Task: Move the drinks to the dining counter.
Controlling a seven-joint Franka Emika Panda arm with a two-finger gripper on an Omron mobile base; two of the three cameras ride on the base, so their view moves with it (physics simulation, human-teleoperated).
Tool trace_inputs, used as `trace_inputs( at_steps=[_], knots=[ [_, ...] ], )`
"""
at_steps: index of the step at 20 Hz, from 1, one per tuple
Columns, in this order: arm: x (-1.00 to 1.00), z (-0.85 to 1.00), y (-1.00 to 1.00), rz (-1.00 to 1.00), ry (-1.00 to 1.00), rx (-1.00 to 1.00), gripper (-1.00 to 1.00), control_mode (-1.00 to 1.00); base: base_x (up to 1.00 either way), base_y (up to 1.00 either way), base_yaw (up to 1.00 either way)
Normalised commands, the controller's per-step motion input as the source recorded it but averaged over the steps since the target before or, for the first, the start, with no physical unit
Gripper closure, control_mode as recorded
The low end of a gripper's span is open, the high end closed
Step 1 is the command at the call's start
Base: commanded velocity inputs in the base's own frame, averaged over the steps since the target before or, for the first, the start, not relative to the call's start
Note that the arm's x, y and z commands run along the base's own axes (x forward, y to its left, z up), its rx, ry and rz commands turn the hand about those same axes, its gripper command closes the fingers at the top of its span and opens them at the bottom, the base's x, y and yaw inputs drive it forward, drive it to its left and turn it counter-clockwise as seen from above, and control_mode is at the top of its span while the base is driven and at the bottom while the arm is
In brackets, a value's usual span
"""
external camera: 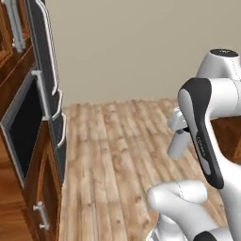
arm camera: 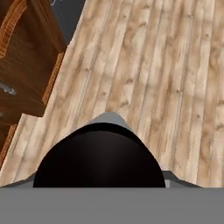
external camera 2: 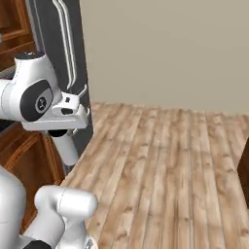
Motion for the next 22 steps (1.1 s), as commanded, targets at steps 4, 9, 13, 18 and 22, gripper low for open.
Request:
trace_inputs(
  at_steps=[4, 9, 13, 18, 22],
  knots=[
    [0.0, 0.0, 0.0, 0.0, 0.0, 0.0, 1.0, 1.0, 0.0, 0.0, -0.96],
    [0.0, 0.0, 0.0, 0.0, 0.0, 0.0, 1.0, 1.0, 0.04, -0.14, -0.89],
    [0.0, 0.0, 0.0, 0.0, 0.0, 0.0, 1.0, 1.0, 0.94, -0.12, -0.35],
    [0.0, 0.0, 0.0, 0.0, 0.0, 0.0, 1.0, 1.0, 1.0, 0.2, -0.03],
    [0.0, 0.0, 0.0, 0.0, 0.0, 0.0, 1.0, 1.0, 1.0, 0.05, 0.0]
  ],
)
